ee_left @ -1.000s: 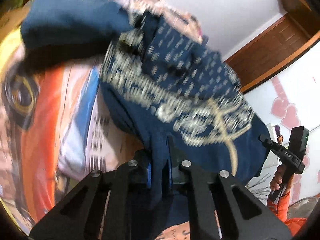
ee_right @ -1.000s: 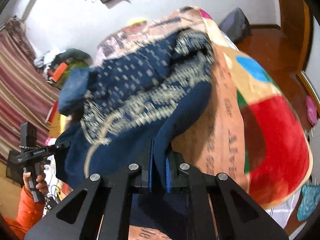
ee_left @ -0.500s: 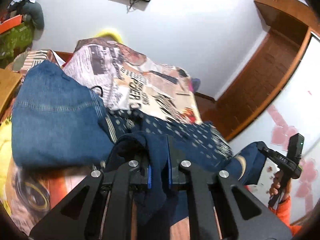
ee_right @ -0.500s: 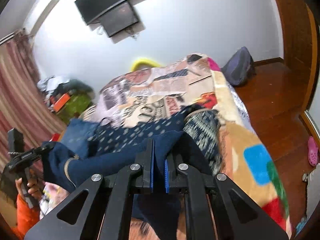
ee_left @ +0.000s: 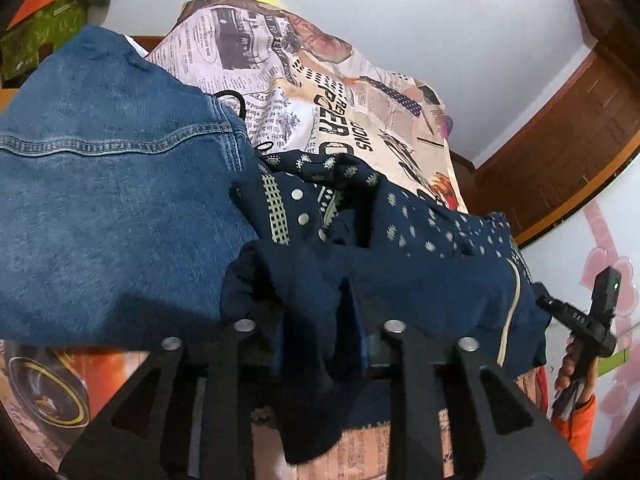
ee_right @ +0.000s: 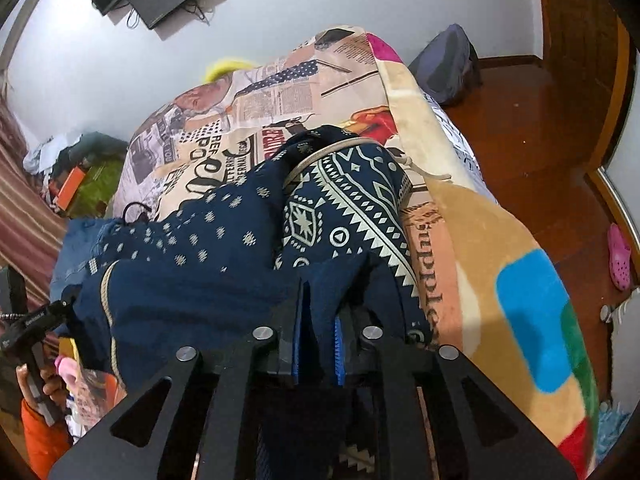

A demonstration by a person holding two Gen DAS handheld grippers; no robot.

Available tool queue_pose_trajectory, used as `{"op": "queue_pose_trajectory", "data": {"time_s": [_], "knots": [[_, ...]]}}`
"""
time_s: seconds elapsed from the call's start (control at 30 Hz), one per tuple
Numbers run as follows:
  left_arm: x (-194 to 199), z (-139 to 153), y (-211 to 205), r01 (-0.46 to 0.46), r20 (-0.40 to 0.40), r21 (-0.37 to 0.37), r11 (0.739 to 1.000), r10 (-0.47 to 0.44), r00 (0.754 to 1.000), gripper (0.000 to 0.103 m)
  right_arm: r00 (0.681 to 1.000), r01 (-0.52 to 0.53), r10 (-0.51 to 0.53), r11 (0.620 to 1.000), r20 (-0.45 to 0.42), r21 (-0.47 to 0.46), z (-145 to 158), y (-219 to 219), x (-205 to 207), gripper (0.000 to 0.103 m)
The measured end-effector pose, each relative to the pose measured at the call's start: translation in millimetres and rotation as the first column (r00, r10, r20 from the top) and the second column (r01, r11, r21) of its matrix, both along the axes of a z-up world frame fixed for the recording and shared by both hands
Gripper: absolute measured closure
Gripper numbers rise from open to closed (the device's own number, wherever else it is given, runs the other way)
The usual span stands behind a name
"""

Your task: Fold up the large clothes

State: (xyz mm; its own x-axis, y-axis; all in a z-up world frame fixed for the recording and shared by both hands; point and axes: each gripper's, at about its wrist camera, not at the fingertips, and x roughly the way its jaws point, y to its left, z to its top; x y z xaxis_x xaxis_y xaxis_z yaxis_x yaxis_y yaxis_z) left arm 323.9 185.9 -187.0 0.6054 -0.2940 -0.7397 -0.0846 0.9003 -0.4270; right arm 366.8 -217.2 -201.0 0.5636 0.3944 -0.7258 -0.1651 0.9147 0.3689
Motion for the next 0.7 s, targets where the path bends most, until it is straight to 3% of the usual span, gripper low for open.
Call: {"op": "queue_pose_trajectory", "data": {"time_s": [0.1, 0.17, 0.47, 0.57, 0.7], "knots": [[-11.5, 5.1, -7.9, 0.013, 0.0, 0.053, 0.998, -0.013, 1.0, 0.057, 1.0, -0.019, 0.019, 1.0, 0.006, -0.018, 10.8, 0.0, -11.4, 0.076], [-20.9, 5.4, -12.4, 0.024, -0.006, 0.081, 0.996, -0.024, 1.0, 0.055, 0.999, -0.035, 0.036, 0.999, 0.024, -0.018, 16.5, -0.8, -23.1, 0.07], [-53.9, -20.2, -31.9, 0.095, -0.073, 0.037, 0.995, -0.093, 0.993, 0.051, 0.994, -0.105, 0.106, 0.994, -0.031, 0.025, 6.4, 3.1, -54.2, 0.069], [-56.0, -38.1, -34.3, 0.086, -0.119, -0.003, 0.996, -0.086, 0.989, 0.051, 0.992, -0.112, 0.112, 0.994, -0.056, 0.006, -4.9, 10.6, -57.8, 0.068], [-55.3, -40.8, -34.5, 0.07, -0.115, -0.006, 0.998, -0.07, 0.991, 0.051, 0.992, -0.107, 0.108, 0.994, -0.067, 0.026, -12.6, 14.7, -57.0, 0.068]]}}
